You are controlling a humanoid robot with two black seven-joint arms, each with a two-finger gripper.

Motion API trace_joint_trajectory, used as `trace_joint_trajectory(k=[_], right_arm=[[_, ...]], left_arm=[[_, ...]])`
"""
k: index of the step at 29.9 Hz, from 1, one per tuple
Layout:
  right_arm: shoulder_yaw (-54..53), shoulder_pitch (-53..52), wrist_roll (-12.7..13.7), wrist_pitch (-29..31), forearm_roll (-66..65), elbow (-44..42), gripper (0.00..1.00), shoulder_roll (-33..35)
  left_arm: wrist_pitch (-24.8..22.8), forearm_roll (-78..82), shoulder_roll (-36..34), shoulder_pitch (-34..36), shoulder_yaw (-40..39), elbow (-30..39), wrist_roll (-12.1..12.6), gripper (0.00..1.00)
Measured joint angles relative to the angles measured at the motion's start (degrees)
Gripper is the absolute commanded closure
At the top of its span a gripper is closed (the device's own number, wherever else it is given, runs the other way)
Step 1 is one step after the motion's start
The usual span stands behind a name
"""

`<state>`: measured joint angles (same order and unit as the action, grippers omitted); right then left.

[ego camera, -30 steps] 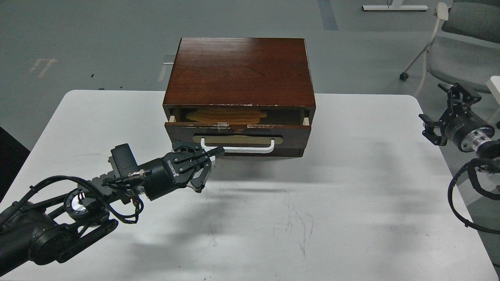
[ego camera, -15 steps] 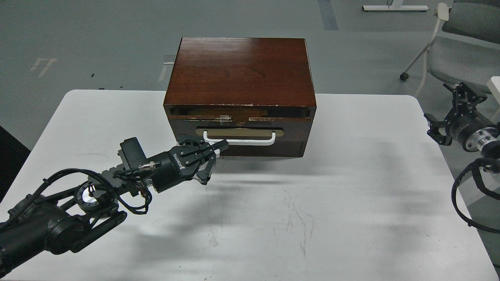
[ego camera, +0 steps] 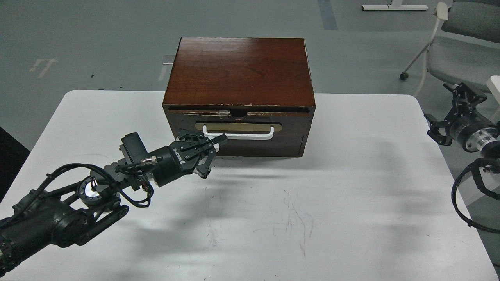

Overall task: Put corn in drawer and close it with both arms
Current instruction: 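Press the drawer fully shut with the left gripper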

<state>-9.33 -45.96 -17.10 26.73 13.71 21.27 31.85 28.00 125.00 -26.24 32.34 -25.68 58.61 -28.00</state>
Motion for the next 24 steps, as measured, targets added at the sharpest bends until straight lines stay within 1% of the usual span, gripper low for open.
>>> trace_joint_trajectory(k=[19,22,24], right_arm=[[0.02,-0.01,-0.04,0.00,0.00,0.00,0.03,0.05],[0.02,0.00,-0.04,0.00,0.00,0.00,0.03,0.05],[0.02,0.00,-0.04,0.00,0.00,0.00,0.03,0.05]], left_arm=[[0.00,0.00,0.71,1.69,0.54,-1.57,0.00,1.00],[0.00,0.00,0.70,1.32,0.74,-1.13,0.00,0.91],[0.00,0.00,0.41,0.90,0.95,-0.88,0.01,0.86]])
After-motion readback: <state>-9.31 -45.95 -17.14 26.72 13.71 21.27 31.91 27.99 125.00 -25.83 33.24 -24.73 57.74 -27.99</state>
